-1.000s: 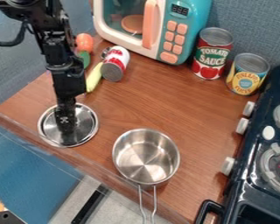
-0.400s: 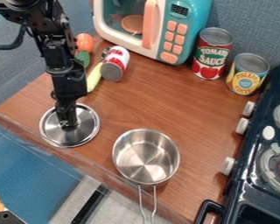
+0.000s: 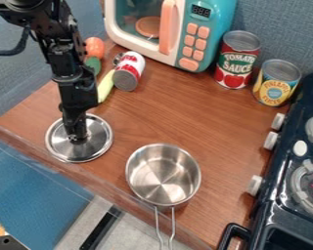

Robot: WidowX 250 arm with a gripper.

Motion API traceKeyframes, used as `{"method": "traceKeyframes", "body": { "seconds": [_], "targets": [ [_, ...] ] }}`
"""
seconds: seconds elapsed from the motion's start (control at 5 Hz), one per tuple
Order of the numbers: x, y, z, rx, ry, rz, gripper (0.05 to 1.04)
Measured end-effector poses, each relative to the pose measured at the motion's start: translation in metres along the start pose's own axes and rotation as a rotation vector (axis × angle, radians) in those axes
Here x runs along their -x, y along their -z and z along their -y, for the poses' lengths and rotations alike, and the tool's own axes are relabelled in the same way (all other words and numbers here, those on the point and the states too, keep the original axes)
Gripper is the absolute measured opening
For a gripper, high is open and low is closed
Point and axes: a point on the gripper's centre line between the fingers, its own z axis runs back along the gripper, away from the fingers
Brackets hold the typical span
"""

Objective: Put the silver pot lid on the silver pot

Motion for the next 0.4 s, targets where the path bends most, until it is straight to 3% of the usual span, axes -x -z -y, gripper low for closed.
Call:
{"method": "traceKeyframes", "body": {
  "seconds": [0.4],
  "targets": [
    [-0.0009, -0.0154, 0.0043, 0.026, 0.017, -0.004, 0.052]
  ]
}}
